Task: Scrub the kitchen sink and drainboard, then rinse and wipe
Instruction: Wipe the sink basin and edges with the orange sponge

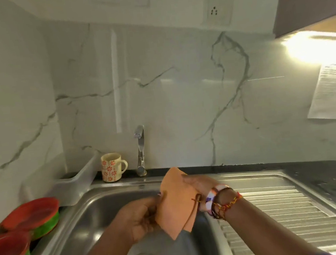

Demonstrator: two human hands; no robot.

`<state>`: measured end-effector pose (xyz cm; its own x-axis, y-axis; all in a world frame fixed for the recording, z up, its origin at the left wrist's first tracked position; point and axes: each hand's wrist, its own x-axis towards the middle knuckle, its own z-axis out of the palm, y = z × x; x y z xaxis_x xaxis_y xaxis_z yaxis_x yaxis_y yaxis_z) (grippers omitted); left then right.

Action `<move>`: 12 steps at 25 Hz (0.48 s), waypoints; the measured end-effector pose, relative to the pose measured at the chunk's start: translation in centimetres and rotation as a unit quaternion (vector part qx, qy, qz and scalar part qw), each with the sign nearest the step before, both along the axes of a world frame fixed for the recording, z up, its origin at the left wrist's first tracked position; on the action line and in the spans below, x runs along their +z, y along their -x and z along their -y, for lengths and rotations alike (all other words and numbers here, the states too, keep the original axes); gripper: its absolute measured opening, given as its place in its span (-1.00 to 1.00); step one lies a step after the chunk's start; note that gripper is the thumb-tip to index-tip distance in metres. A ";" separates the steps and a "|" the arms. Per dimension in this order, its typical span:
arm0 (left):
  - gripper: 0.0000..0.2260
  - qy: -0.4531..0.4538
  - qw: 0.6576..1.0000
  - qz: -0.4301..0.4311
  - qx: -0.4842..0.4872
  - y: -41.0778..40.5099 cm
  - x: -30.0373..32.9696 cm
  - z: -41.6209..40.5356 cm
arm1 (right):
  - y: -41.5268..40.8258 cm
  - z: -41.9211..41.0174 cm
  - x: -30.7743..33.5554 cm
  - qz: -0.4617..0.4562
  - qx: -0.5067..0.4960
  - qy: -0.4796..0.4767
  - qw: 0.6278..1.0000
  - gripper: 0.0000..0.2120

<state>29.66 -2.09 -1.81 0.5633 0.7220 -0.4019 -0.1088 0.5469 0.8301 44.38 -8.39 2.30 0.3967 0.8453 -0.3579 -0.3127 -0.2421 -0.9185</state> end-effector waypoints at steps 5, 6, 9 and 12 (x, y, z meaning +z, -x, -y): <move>-0.72 -0.110 0.990 -0.016 -0.082 -2.1 3.8 4.2 | -1.7 4.7 3.1 0.050 -0.020 -0.035 0.998 -0.71; -0.78 -0.157 0.984 -0.036 -0.078 -2.4 4.4 5.0 | -1.8 5.2 3.6 0.066 -0.014 -0.036 0.997 -0.70; -0.90 -0.290 0.950 -0.109 -0.032 -2.6 6.6 6.7 | -1.8 6.8 5.5 0.084 0.002 -0.039 0.996 -0.80; -0.85 -0.323 0.935 -0.143 -0.022 -2.0 9.4 7.6 | -2.0 8.5 6.8 0.142 -0.028 -0.021 0.989 -0.70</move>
